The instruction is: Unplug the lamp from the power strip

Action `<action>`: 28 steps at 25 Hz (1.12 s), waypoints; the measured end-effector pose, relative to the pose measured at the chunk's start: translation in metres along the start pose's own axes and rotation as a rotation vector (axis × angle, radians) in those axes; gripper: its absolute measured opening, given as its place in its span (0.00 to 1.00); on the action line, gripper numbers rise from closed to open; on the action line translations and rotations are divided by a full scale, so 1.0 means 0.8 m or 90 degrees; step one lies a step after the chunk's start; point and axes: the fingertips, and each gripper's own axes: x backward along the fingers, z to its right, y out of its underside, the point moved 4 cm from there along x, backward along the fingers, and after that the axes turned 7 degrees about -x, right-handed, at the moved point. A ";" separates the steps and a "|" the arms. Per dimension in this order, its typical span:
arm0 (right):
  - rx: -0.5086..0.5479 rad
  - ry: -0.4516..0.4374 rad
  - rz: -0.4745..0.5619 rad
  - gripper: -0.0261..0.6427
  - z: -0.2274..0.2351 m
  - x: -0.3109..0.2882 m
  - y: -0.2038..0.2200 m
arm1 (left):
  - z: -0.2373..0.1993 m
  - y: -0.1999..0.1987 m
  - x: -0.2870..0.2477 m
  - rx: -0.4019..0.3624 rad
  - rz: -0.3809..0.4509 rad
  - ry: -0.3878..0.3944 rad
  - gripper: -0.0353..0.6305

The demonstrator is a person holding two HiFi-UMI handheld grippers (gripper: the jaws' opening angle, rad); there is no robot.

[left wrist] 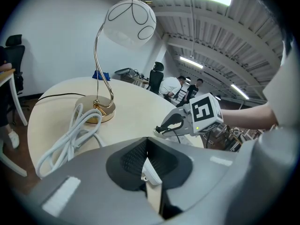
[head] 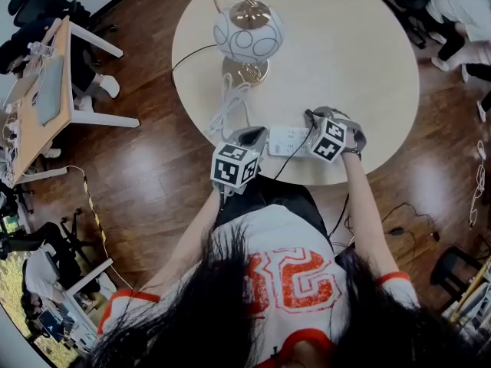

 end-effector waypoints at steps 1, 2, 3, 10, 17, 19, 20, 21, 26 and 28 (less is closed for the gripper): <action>0.026 0.007 -0.023 0.18 0.003 -0.003 0.006 | -0.001 -0.001 0.000 -0.001 0.000 0.000 0.05; 0.046 0.011 -0.043 0.19 0.006 -0.005 0.011 | -0.002 -0.001 -0.001 0.000 0.000 -0.001 0.05; 0.059 0.011 -0.057 0.21 0.008 -0.006 0.014 | -0.003 -0.001 -0.001 0.001 0.000 -0.002 0.05; 0.033 -0.052 -0.107 0.25 0.021 -0.001 0.030 | -0.006 -0.001 0.000 0.004 0.000 -0.004 0.05; -0.049 0.009 -0.013 0.08 0.039 0.012 0.031 | -0.007 -0.004 -0.002 0.006 0.005 -0.006 0.05; -0.080 0.024 0.025 0.04 0.042 0.021 0.024 | -0.007 -0.006 -0.002 0.006 0.006 -0.005 0.05; -0.104 0.027 0.044 0.04 0.042 0.025 0.021 | -0.006 -0.006 -0.003 0.006 0.007 -0.004 0.05; -0.130 0.027 0.065 0.04 0.042 0.029 0.017 | -0.006 -0.007 -0.003 0.006 0.007 -0.003 0.05; -0.202 0.020 0.137 0.04 0.036 0.038 0.002 | -0.004 -0.008 -0.005 0.003 0.007 0.002 0.05; -0.204 0.018 0.139 0.04 0.032 0.037 0.001 | -0.003 -0.008 -0.005 0.000 0.005 0.003 0.05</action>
